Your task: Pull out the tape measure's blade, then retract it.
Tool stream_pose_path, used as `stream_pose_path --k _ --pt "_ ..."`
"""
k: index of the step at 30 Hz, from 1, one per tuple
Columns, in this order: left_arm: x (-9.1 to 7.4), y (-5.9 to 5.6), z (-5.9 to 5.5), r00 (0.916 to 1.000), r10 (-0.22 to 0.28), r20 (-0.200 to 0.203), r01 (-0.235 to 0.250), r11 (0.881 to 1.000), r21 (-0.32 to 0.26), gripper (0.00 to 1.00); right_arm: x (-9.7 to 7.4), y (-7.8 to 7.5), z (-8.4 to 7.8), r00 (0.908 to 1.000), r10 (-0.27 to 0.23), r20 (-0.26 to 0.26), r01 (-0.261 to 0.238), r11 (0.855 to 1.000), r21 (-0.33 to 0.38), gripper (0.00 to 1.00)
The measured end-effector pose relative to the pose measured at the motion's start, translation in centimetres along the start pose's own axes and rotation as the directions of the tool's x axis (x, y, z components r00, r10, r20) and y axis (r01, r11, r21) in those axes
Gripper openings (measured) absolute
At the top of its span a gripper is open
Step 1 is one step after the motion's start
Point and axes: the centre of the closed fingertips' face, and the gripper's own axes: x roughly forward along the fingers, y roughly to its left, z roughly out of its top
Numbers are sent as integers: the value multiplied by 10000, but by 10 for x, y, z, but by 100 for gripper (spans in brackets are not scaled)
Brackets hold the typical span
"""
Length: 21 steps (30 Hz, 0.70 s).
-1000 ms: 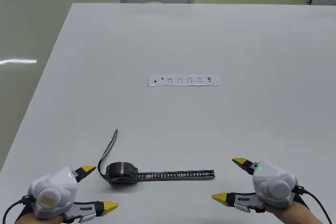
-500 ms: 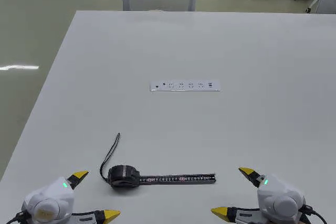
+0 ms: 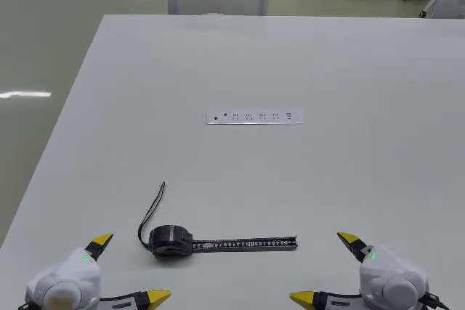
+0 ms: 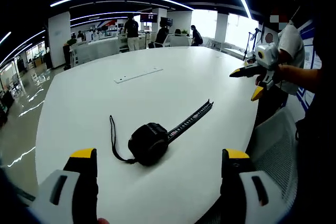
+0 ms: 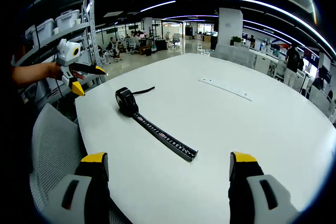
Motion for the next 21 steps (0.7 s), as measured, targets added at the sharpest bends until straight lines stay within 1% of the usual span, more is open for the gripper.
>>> stream_pose_path --k 4,6,9,11,12,14,17,21 --pt "0 -4 -1 9999 95 -77 -95 10000 28 99 0 3 -2 10000 -24 -54 25 10000 30 98" --pt "0 -5 -2 9998 160 -93 -160 9999 16 99 -1 4 -2 10000 -52 -4 52 10000 70 99" --pt "-1 -2 0 9992 394 -11 -394 9992 -1 99 -1 6 0 9999 -94 59 93 9999 89 99" --pt "-2 -1 1 9989 478 -24 -478 9988 -47 99 -1 6 -1 9999 -146 33 146 9999 76 99" --pt "-2 1 1 9981 614 -80 -614 9981 -50 99 -2 7 0 9999 -148 34 147 9999 62 99" --pt "-3 2 3 9973 738 -22 -739 9973 -56 99 -3 9 0 9999 -132 15 132 9999 24 99" --pt "-3 -1 4 9972 751 18 -751 9972 -46 99 -3 10 0 9999 -124 23 124 9999 8 99" --pt "-2 -3 1 9973 720 -121 -720 9974 36 99 -3 11 -1 9999 -137 25 137 9999 23 99"
